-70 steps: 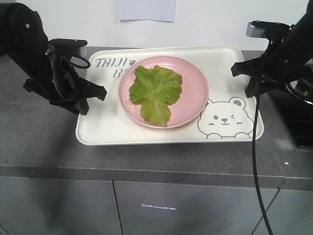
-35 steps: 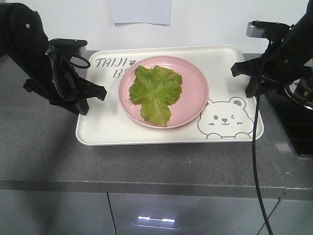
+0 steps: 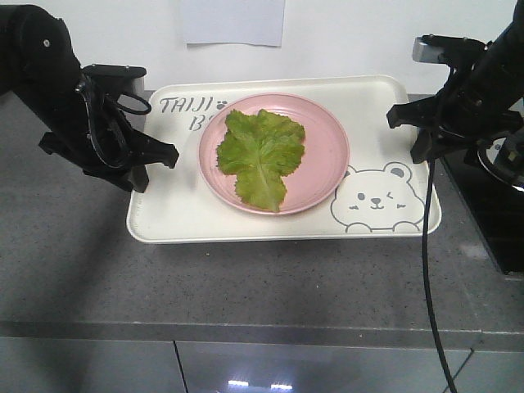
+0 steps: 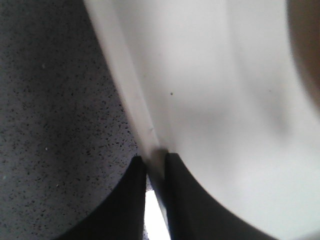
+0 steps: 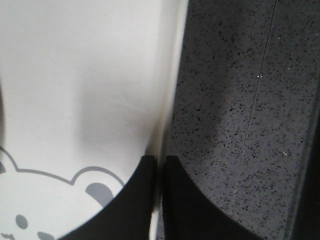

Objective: Transfer vegetables to tray and serve

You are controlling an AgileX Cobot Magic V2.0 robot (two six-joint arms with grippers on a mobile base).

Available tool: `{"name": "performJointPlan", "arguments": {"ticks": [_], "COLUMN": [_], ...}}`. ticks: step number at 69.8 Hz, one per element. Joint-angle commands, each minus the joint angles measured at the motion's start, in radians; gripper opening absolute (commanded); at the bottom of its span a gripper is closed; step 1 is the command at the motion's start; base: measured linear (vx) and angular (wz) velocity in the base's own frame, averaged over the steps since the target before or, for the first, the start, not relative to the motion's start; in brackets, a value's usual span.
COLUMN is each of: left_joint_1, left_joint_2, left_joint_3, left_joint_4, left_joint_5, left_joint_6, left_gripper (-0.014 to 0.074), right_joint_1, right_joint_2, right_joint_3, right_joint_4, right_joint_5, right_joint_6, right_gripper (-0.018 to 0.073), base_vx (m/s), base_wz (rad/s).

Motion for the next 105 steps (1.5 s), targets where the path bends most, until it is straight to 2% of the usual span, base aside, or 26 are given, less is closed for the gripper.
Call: {"name": "performJointPlan", "arguments": {"ticks": [1,105], "left_joint_1": [-0.016,-0.016], "left_joint_2": [-0.059,-0.059], "left_joint_3": [-0.031,-0.031], "left_joint_4": [-0.069,-0.069], "left_joint_5": [-0.048,-0.048], "left_joint_6": [0.025,0.025], "left_gripper": [-0.0006,-0.0006], "right_joint_1": [0.007,0.007], "right_joint_2": [-0.058,-0.058], "right_joint_3": [-0.028,-0.028], "right_joint_4": [0.068,0.068], "right_joint_5": [0.023,0.023], "right_joint_6": [-0.023,-0.023], "right_gripper": [-0.001,-0.001], "base_vx": [0.05,0.06], "base_wz": [0.0,0.0]}}
